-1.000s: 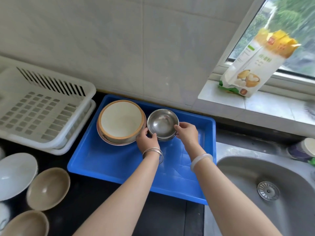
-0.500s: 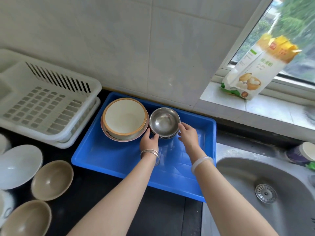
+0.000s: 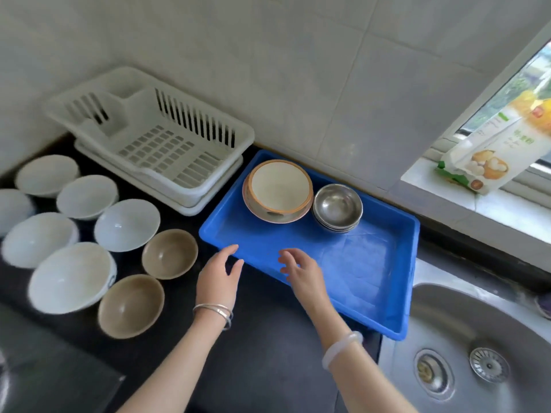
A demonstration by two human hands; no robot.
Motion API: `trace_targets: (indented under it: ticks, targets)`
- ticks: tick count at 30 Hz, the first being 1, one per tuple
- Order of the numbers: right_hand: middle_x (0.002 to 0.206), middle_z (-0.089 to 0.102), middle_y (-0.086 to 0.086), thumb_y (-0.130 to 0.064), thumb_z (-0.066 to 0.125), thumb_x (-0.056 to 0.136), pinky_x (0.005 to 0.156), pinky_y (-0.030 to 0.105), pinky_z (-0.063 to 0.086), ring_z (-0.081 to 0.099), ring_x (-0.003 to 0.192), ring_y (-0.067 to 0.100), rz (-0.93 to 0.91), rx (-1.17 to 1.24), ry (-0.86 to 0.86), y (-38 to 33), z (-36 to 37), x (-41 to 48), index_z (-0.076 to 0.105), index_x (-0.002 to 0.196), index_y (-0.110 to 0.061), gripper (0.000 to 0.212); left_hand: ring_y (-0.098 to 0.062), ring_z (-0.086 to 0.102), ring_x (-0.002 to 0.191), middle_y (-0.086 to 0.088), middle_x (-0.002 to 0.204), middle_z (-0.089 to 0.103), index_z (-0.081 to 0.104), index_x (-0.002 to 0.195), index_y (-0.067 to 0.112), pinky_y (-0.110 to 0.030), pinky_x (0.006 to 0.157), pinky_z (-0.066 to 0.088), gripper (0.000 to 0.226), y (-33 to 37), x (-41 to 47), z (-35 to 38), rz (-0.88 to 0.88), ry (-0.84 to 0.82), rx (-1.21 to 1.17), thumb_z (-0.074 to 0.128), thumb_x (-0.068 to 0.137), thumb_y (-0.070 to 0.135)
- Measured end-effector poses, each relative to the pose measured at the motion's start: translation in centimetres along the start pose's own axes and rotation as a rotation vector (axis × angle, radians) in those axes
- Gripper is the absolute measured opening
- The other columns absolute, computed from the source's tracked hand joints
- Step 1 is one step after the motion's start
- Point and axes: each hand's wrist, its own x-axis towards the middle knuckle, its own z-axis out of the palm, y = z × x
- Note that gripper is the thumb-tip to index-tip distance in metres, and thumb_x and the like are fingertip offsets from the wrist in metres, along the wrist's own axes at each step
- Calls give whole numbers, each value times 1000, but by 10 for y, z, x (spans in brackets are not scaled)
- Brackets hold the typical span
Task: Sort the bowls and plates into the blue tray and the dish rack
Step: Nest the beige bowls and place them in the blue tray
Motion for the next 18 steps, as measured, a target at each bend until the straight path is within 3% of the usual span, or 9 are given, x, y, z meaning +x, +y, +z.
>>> trace_targets:
  ticks: [5, 10, 15, 18]
  targets:
    - [101, 66, -3, -33, 45, 95, 82, 30, 51, 63, 84, 10, 20, -127, -251, -5, 81, -7, 62, 112, -21, 27, -25, 53, 119, -10, 127, 59, 58, 121, 8, -33, 100, 40, 38, -60, -28, -52, -58, 225, 113, 62, 83, 6]
    - [128, 59, 4, -35, 51, 93, 98, 41, 49, 60, 112, 21, 55, -220, -300, -22, 140, 9, 44, 139, -20, 49, -29, 41, 132, -12, 140, 45, 58, 121, 7, -39, 104, 38, 44, -112, -41, -82, -203, 388, 97, 64, 79, -3]
    - [95, 57, -2, -22, 56, 93, 75, 29, 58, 65, 81, 14, 174, -106, -273, -34, 171, 24, 44, 138, -14, 46, -27, 36, 136, -11, 146, 38, 52, 129, 11, -36, 107, 33, 53, -138, -47, -89, -296, 482, 30, 62, 79, -5]
    - [95, 59, -2, -9, 54, 92, 70, 24, 57, 68, 80, 17, 222, -7, -267, -38, 175, 27, 54, 127, -10, 35, -27, 41, 133, -9, 146, 41, 43, 137, 17, -39, 107, 36, 63, -141, -44, -90, -351, 495, -68, 60, 80, -3]
